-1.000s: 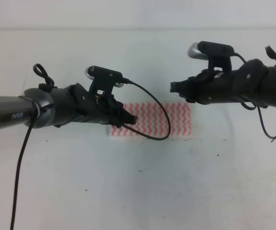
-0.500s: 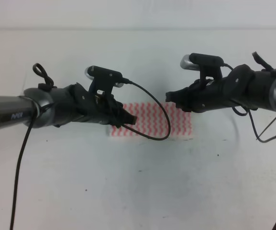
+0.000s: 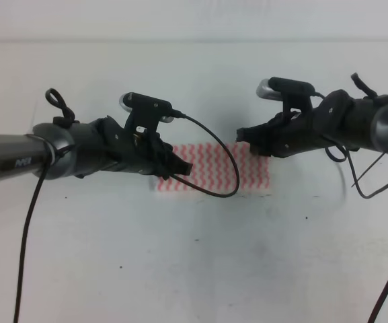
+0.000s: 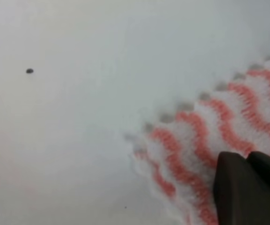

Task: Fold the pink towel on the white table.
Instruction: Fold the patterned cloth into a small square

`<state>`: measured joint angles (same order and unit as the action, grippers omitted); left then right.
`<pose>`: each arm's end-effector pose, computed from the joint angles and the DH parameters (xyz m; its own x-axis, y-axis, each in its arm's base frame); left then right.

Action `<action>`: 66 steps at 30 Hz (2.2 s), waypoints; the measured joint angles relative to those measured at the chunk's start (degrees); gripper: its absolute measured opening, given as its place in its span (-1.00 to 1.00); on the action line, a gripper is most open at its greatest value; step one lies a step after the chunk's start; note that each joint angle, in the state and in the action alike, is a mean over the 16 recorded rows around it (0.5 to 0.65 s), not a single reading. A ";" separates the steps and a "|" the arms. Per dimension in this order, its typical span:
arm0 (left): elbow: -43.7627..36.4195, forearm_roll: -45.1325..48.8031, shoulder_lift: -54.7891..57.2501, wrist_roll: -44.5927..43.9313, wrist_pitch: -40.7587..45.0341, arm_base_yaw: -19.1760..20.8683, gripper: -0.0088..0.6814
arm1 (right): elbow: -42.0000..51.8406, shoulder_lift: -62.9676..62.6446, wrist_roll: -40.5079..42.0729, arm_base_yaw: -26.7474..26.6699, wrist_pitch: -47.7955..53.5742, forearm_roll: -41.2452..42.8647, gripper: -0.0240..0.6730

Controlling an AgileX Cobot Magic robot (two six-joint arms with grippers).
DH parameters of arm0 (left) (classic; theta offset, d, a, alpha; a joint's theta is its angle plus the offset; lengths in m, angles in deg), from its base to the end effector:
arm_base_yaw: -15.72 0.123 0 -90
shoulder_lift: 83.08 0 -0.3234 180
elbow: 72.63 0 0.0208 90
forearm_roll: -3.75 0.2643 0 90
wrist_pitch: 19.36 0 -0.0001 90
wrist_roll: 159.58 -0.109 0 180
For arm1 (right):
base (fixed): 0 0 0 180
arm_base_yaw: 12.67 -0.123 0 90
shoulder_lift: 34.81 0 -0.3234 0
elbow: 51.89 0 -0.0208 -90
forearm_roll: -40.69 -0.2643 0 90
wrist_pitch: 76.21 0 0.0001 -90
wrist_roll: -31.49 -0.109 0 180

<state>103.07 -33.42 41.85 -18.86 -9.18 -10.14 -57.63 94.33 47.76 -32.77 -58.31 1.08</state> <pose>0.4236 -0.2183 0.1573 -0.6393 0.3590 -0.6800 0.5277 0.8481 -0.0484 0.4702 0.1949 0.1670 -0.8134 0.0927 -0.5742 -0.1699 0.9063 0.3869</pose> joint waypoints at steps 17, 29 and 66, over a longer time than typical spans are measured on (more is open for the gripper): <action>0.00 0.28 -1.14 -0.10 -0.89 -0.01 -0.91 | -0.16 -0.89 0.08 1.64 -2.29 0.14 -0.98; -0.08 -0.18 -7.25 0.55 1.03 0.21 -0.91 | -0.20 -6.18 -1.23 1.70 6.56 2.29 -0.98; 0.06 -2.77 -7.15 0.92 11.77 0.51 -0.91 | -0.20 -10.16 -16.28 1.74 24.01 18.10 -0.58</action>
<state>103.13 -36.19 34.70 -17.94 2.59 -9.63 -57.83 84.17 31.49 -31.03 -34.31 19.18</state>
